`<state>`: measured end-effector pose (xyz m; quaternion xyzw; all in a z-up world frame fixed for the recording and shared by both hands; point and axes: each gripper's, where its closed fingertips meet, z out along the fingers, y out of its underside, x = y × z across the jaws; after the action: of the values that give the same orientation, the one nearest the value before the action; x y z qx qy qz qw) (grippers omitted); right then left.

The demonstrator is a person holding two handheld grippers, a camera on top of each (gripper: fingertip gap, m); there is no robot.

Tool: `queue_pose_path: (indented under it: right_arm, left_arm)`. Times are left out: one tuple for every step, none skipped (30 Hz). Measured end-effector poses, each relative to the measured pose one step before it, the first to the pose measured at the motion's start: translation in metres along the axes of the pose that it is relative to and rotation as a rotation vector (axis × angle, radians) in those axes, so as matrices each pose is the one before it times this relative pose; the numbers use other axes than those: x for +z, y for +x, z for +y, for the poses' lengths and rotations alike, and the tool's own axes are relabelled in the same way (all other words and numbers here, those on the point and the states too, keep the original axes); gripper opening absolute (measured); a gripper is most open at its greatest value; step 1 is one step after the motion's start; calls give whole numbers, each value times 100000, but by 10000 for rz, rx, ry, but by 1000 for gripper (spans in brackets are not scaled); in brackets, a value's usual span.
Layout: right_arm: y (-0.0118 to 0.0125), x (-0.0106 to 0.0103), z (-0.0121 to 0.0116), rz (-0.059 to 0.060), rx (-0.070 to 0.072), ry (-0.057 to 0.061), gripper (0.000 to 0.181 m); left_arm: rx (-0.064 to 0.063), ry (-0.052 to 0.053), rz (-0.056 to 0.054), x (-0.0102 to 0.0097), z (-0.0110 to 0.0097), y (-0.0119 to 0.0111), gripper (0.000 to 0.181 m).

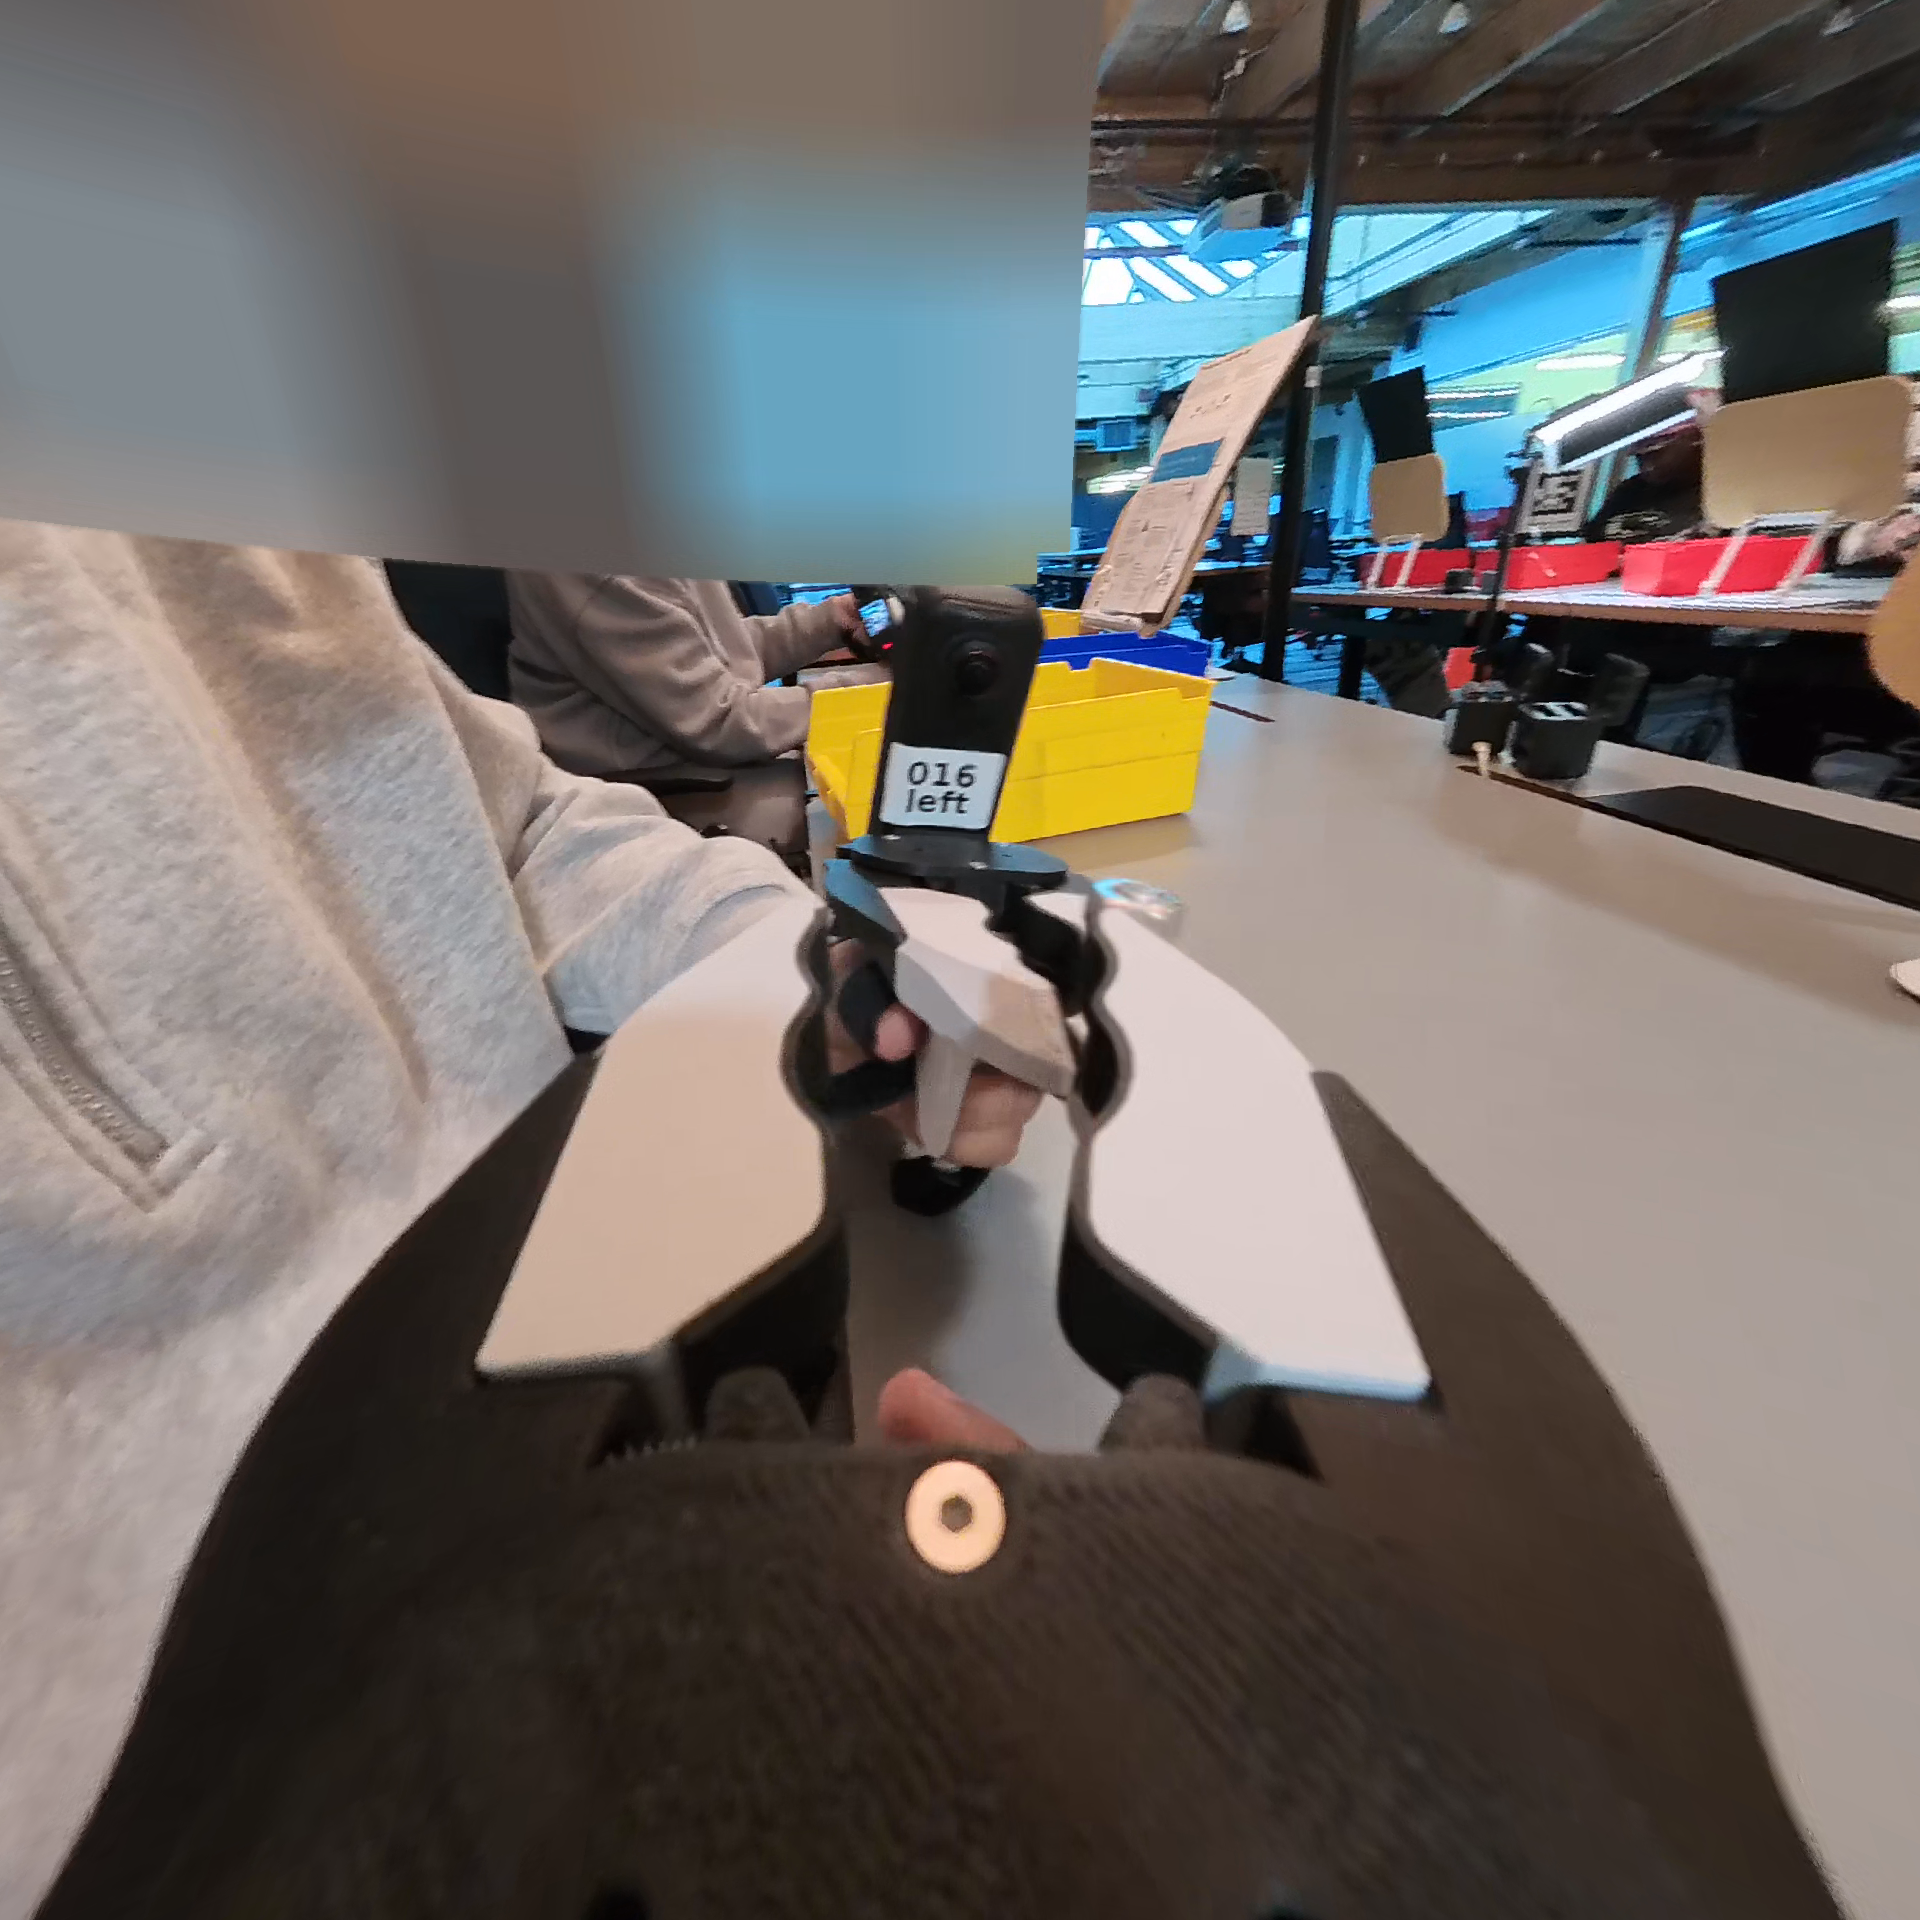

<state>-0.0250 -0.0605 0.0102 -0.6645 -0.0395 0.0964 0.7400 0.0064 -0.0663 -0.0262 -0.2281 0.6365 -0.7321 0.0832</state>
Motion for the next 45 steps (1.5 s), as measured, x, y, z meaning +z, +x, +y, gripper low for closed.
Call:
queue_pose_path:
  right_arm:
    - [-263, 37, 51, -120, -47, -63, 41]
    - [-8, 13, 46, 38, -66, -42, 40]
    - [130, -36, -1, 110, -76, -14, 41]
    - [231, -73, -72, 152, -46, 25, 42]
    - [352, -89, -145, 205, -1, 82, 45]
    - [412, -98, -166, 221, 43, 114, 50]
    - [351, -69, -93, 168, 92, 90, 55]
    - [247, -23, 19, 88, 140, 31, 59]
    - [134, 19, 105, 14, 166, -23, 62]
    - [-20, 63, 162, -63, 154, -51, 65]
    - [-155, 66, 158, -125, 104, -64, 65]
    - [-284, 68, 150, -175, 39, -86, 62]
    - [-288, 34, 105, -157, -20, -86, 57]
    - [-188, -1, -2, -73, -88, -29, 54]
    - [-172, -51, -24, -73, -124, -17, 47]
    - [-102, -36, 2, -40, -83, -26, 42]
    - [37, -22, -14, 34, -25, -12, 40]
    - [94, -26, -29, 55, 2, 10, 41]
    - [113, -33, -32, 58, 21, 25, 41]
    - [161, -38, -71, 92, 25, 45, 43]
    - [190, -27, -104, 120, 6, 71, 46]
    - [155, -5, -83, 97, -7, 73, 51]
    - [66, 20, -20, 37, 7, 36, 56]
    - [-67, 57, 81, -39, 29, -25, 58]
    - [-169, 79, 159, -106, 35, -79, 59]
    - [-243, 75, 129, -136, -3, -75, 57]
    - [-281, 17, 21, -143, -74, -24, 54]
    - [-331, -23, -17, -169, -110, -27, 45]
    - [-193, 1, 25, -77, -81, -61, 39]
    - [45, 7, 60, 67, -72, -61, 39]
    - [128, -23, 18, 117, -84, -26, 39]
    - [192, -36, -68, 136, -67, 26, 41]
    - [257, -70, -134, 163, -36, 78, 43]
    - [292, -66, -178, 166, 3, 108, 47]
    - [247, -49, -122, 136, 51, 96, 52]
    - [149, -16, -39, 51, 91, 50, 56]
    - [22, 29, 68, -33, 120, -10, 58]
    - [-55, 58, 146, -74, 107, -57, 60]
    - [-141, 65, 139, -98, 47, -67, 59]
    - [-211, 51, 87, -115, -22, -53, 57]
    - [-201, 8, 3, -88, -76, -22, 54]
    - [-153, -24, -20, -61, -103, -15, 50]
    - [-115, -26, 6, -52, -80, -38, 45]
    - [-21, -20, 11, 4, -38, -29, 42]
    - [80, -18, -17, 49, -14, 3, 41]
  left_arm:
    - [-25, 4, 4, -3, -4, -14, 17]
    - [-11, 1, -2, -5, 5, -10, 17]
    - [4, -6, 9, 1, 11, 21, 17]
    - [18, -6, 5, 6, 5, 22, 17]
    - [21, -5, 5, -2, 7, 37, 17]
    - [14, -5, 2, 7, 4, 21, 17]
    - [5, -5, 4, 1, 10, 15, 17]
    - [-3, -4, 2, -3, 5, 5, 17]
    - [-4, 1, 2, -4, -5, -7, 17]
    - [-6, 2, -3, -8, -4, -3, 17]
    - [-5, 2, -5, 1, 7, -5, 17]
    - [-2, 1, -5, -8, -3, -10, 17]
    - [0, 2, 0, -12, -2, 5, 17]
    - [5, 10, -3, -11, -11, 6, 17]
    - [-13, 7, -3, -9, -4, -14, 17]
    - [-14, -1, 9, -2, 6, -3, 17]
    - [-3, -2, 0, 3, 1, -7, 17]
    - [2, -4, 4, -3, 5, 4, 17]
    - [6, -1, 3, 4, -4, 14, 17]
    - [8, 2, 0, -8, 1, 12, 17]
    - [4, -2, 0, 7, 5, 2, 17]
    - [-1, -6, 2, 5, 9, 7, 17]
    - [-1, -4, 4, -3, 5, 5, 17]
    - [-2, -3, 2, 7, 6, 8, 17]
    - [-5, 0, -2, -5, -3, -12, 17]
    - [-5, 4, -4, -6, -7, -6, 17]
    - [-1, 10, -2, -6, -14, 3, 17]
    - [-14, 8, -17, -18, -8, -35, 17]
    - [-9, -6, 15, 5, 4, 8, 17]
    - [0, -6, 0, 18, 10, -1, 17]
    - [9, -5, 5, 2, 0, 15, 17]
    - [11, -2, 1, -1, 8, 15, 17]
    - [9, 3, 2, -1, -12, 8, 17]
    - [-2, 4, 1, -2, -3, 11, 17]
    - [-7, -2, 3, -1, 2, 8, 17]
    - [-2, -6, 3, 9, 8, 1, 17]
    - [-2, -5, 3, 9, 7, 1, 17]
    - [-3, -1, 3, 8, 3, 10, 17]
    - [1, 2, -3, 1, -2, -5, 17]
    - [2, 5, -5, -9, -7, -2, 17]
    - [2, 3, 1, 2, -5, 0, 17]
    - [-9, 7, -8, -13, -13, -13, 17]
    - [-13, -5, 8, 9, 11, -9, 17]
    - [-5, -4, 5, 10, 6, 5, 17]
    - [4, -1, 6, -4, -7, 16, 17]
